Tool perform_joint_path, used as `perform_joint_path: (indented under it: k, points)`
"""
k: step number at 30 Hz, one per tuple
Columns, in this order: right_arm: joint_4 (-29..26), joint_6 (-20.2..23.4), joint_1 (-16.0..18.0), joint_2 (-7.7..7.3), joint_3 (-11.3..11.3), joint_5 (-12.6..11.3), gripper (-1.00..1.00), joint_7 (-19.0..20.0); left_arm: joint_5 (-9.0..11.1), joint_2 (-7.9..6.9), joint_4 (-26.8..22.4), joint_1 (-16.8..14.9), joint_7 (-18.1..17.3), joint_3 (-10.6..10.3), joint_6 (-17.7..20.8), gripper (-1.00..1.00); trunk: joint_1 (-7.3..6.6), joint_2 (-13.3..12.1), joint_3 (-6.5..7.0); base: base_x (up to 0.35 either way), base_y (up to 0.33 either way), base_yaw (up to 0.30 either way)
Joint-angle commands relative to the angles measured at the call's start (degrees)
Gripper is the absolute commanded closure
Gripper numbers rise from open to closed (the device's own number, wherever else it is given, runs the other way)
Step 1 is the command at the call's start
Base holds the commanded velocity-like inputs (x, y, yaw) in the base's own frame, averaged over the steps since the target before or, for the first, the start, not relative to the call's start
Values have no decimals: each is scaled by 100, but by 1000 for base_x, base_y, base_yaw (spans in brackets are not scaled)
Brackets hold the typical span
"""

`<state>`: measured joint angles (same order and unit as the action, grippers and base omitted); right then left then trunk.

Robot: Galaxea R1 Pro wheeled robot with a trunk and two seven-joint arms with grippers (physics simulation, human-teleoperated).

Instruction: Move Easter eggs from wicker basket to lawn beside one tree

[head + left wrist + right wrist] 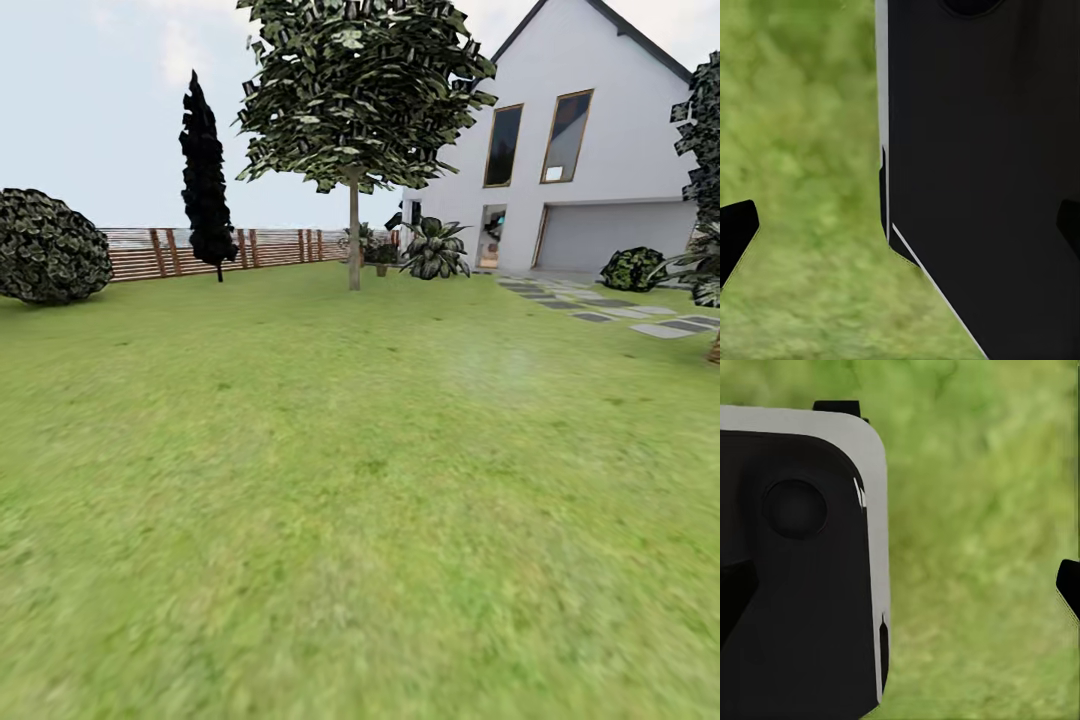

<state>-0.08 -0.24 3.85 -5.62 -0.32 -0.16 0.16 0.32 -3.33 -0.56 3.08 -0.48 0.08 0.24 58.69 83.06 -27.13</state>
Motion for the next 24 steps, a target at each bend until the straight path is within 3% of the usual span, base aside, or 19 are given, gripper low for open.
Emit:
perform_joint_path:
  k: [1,24]
  points:
    - [-1,-2,2,-1,-3,-2,-100,2,3,-1,-6,0,-5,5,3,-100,4,2,-4,341,0,-4]
    - [-1,-2,2,-1,-3,-2,-100,-5,-5,-1,-6,0,-5,1,3,-100,4,2,-4,341,0,0]
